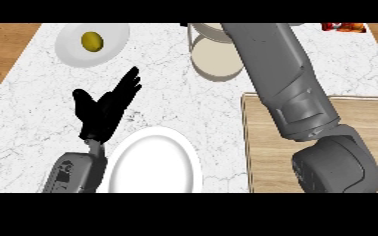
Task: Pick the bell pepper from the tray and place it in the tiered basket
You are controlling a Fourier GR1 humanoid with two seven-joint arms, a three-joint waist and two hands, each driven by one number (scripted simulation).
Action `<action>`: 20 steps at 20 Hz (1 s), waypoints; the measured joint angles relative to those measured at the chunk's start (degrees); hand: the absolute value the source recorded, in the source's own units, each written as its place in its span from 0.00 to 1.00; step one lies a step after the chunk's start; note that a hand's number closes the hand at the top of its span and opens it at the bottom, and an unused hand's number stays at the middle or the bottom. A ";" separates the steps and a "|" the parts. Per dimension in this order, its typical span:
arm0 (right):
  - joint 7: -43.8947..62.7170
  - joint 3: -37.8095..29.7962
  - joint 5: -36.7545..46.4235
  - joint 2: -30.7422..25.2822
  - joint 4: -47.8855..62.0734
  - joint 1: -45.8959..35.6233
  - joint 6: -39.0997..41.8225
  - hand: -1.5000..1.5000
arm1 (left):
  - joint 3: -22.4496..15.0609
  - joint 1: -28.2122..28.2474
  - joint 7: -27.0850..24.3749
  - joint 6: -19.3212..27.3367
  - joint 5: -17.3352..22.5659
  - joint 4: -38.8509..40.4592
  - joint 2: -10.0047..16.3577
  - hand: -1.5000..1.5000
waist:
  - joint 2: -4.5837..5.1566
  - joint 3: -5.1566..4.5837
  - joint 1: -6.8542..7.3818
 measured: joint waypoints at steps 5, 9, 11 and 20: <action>0.45 -3.58 -2.05 -2.16 0.97 -1.08 -6.63 0.00 | 0.51 -0.03 0.66 0.32 0.26 -0.28 0.02 0.50 | -0.41 0.02 -0.98; 2.22 -4.64 -2.95 -5.45 0.63 0.82 -7.04 0.00 | 0.87 2.04 0.04 0.49 0.26 -0.83 0.17 0.50 | -1.10 0.05 -2.64; 3.15 -4.32 -3.30 -6.75 -0.74 2.93 -5.31 0.00 | 1.26 2.75 -0.40 0.85 0.13 -0.52 0.16 0.50 | -1.50 0.07 -3.67; 5.66 -1.70 -7.73 -14.76 -14.84 15.09 16.25 0.00 | 4.01 5.57 -0.81 0.62 1.54 -0.90 1.70 0.50 | -2.92 0.12 -7.45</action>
